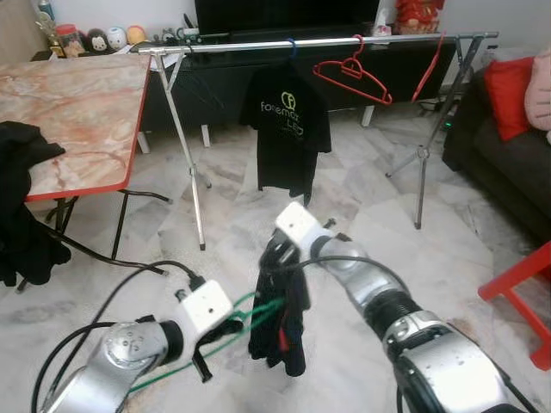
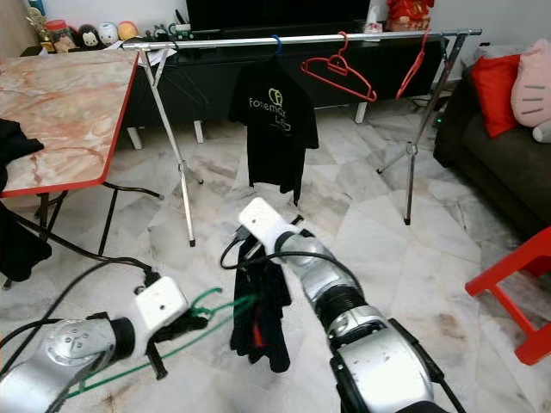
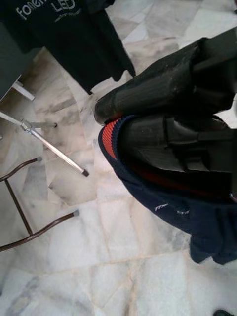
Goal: Hang hanger
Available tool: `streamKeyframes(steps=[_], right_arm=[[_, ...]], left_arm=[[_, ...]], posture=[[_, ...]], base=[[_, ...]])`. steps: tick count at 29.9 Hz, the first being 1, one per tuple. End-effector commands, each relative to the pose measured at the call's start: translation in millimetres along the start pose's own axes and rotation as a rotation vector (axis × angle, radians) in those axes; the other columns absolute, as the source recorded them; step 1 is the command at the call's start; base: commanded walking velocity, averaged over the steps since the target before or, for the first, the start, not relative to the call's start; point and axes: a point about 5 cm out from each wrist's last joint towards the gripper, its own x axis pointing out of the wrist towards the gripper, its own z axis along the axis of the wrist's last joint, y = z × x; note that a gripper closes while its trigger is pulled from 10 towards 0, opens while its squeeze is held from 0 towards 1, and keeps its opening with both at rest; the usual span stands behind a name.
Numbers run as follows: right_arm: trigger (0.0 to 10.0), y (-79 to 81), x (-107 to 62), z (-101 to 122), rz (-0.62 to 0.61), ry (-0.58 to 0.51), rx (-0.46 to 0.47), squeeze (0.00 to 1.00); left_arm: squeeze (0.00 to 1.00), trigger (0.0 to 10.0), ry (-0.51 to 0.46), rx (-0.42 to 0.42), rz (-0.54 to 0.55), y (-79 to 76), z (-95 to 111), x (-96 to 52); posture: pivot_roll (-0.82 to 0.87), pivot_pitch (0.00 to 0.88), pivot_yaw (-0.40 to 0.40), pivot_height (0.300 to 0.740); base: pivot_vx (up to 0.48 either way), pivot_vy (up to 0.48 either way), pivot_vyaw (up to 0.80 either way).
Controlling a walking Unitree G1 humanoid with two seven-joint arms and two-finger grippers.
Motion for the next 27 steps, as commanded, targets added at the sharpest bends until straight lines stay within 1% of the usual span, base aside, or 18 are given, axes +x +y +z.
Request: streamKeyframes(steps=[1,4,5,7,8,11,17,18,19,21,24,27], right_arm=[[10.0,-8.1,0.7,16.7,-0.027,-0.053,-0.028,0.0],[10.0,-8.2,0.8,16.7,-0.028,-0.052,-0.037,0.0],[10.0,-8.4,0.7,16.2,-0.029,-0.05,-0.04,0.0],[10.0,-9.2,0.3,15.3,-0.034,-0.044,-0.057,0.0],[10.0,-9.2,0.4,15.3,-0.035,-0.044,-0.058,0.0],[10.0,-9.5,0.5,16.5,-0.037,-0.047,-0.054,0.0],[10.0,-9.3,0.7,18.2,-0.035,-0.055,-0.059,0.0],[10.0,-9.3,0.7,18.1,-0.035,-0.054,-0.059,0.0],[10.0,-9.5,0.5,17.4,-0.037,-0.053,-0.059,0.0],[10.0,-9.6,0.4,17.0,-0.037,-0.052,-0.059,0.0],[10.0,-9.6,0.4,17.0,-0.037,-0.052,-0.059,0.0],[10.0,-10.9,0.0,17.5,-0.037,-0.054,-0.059,0.0]], left_arm=[[0.0,10.0,0.005,0.015,-0.029,-3.0,4.6,-0.7],[0.0,10.0,0.023,0.024,-0.064,-7.2,4.9,-2.2],[0.0,10.0,0.035,0.027,-0.087,-10.1,4.7,-3.4],[0.0,10.0,0.057,0.039,-0.169,-20.9,3.9,-5.4],[0.0,10.0,0.057,0.042,-0.176,-21.8,4.1,-5.4],[0.0,10.0,0.039,0.037,-0.131,-17.5,7.2,-2.0],[0.0,10.0,-0.033,0.022,-0.06,-10.0,20.0,7.0],[0.0,10.0,-0.034,0.021,-0.059,-9.8,20.5,7.0],[0.0,10.0,-0.041,0.022,-0.025,-6.2,23.6,10.1],[0.0,10.0,-0.045,0.022,-0.009,-4.7,25.0,11.5],[0.0,10.0,-0.045,0.021,-0.008,-4.7,25.1,11.8],[0.0,10.0,-0.032,0.045,0.047,0.0,26.0,16.0]], posture=[[-0.01,0.0,-0.005,0.74],[-0.01,0.0,-0.006,0.74],[-0.01,0.0,-0.007,0.74],[-0.01,0.0,-0.007,0.74],[-0.01,0.0,-0.007,0.74],[-0.01,0.0,-0.008,0.74],[-0.01,0.0,-0.01,0.74],[-0.01,0.0,-0.01,0.74],[-0.01,0.0,-0.011,0.74],[-0.01,0.0,-0.011,0.74],[-0.01,0.0,-0.011,0.74],[-0.01,0.0,-0.012,0.74]], base=[[0.0,0.0,0.0],[0.0,0.0,0.0],[0.0,0.0,0.0],[0.0,0.0,0.0],[0.0,0.0,0.0],[0.0,0.0,0.0],[0.0,0.0,0.0],[0.0,0.0,0.0],[0.0,0.0,0.0],[0.0,0.0,0.0],[0.0,0.0,0.0],[0.0,0.0,0.0]])
